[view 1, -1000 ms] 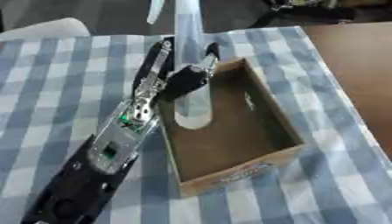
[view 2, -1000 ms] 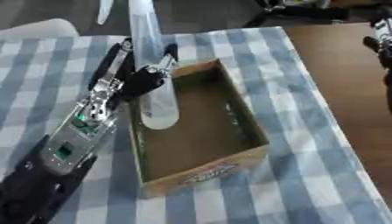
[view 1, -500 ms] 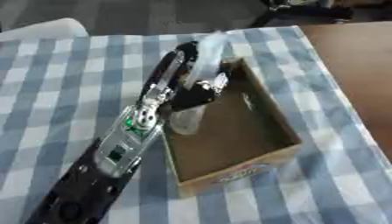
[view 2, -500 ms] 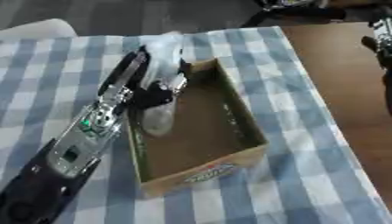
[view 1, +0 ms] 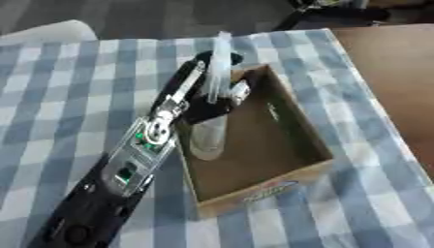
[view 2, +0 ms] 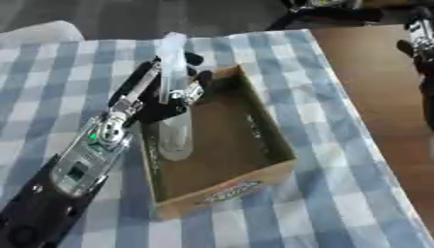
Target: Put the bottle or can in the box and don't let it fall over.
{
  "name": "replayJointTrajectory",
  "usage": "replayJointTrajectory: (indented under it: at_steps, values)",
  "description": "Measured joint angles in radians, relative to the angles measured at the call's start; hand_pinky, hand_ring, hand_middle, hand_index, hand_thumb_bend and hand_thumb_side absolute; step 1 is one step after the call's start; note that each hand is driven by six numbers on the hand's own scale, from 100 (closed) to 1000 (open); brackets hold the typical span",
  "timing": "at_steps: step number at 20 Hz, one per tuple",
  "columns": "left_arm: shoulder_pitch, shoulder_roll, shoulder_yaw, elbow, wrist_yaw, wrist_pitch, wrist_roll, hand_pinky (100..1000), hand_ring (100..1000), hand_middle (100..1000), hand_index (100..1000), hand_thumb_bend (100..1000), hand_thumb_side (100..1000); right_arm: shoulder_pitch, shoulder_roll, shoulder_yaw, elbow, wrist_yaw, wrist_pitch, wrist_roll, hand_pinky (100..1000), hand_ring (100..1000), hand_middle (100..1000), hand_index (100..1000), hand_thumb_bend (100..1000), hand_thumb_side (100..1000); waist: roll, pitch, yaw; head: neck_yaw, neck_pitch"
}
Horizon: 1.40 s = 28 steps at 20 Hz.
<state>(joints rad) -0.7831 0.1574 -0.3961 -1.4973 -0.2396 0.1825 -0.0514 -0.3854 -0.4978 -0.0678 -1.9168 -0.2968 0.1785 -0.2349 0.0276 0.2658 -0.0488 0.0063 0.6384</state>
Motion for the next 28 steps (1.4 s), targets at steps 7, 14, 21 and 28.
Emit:
replayJointTrajectory:
  at_steps: [7, 14, 21, 28]
  values:
    - [0.023, 0.021, 0.014, 0.002, 0.001, 0.017, -0.032, 672, 799, 782, 808, 277, 646, 0.004, 0.000, 0.000, 0.000, 0.000, 0.000, 0.000, 935, 1000, 1000, 886, 100, 538, 0.000, 0.000, 0.004, -0.006, 0.000]
    - [0.046, 0.058, 0.026, -0.014, -0.016, 0.028, -0.041, 728, 838, 781, 823, 369, 718, 0.008, 0.000, 0.000, 0.000, 0.000, 0.000, 0.000, 935, 1000, 1000, 886, 100, 538, 0.000, 0.000, 0.010, -0.010, 0.000]
    - [0.061, 0.080, 0.030, -0.045, -0.062, 0.036, -0.038, 747, 865, 806, 857, 508, 800, 0.009, 0.000, -0.002, 0.000, 0.000, 0.000, 0.000, 935, 1000, 1000, 885, 100, 539, 0.000, -0.001, 0.015, -0.017, 0.000]
    - [0.073, 0.089, 0.032, -0.056, -0.072, 0.039, -0.050, 740, 867, 806, 854, 400, 765, 0.009, 0.000, -0.004, 0.000, 0.000, 0.000, 0.000, 935, 1000, 1000, 884, 100, 539, 0.001, -0.001, 0.016, -0.019, 0.000]
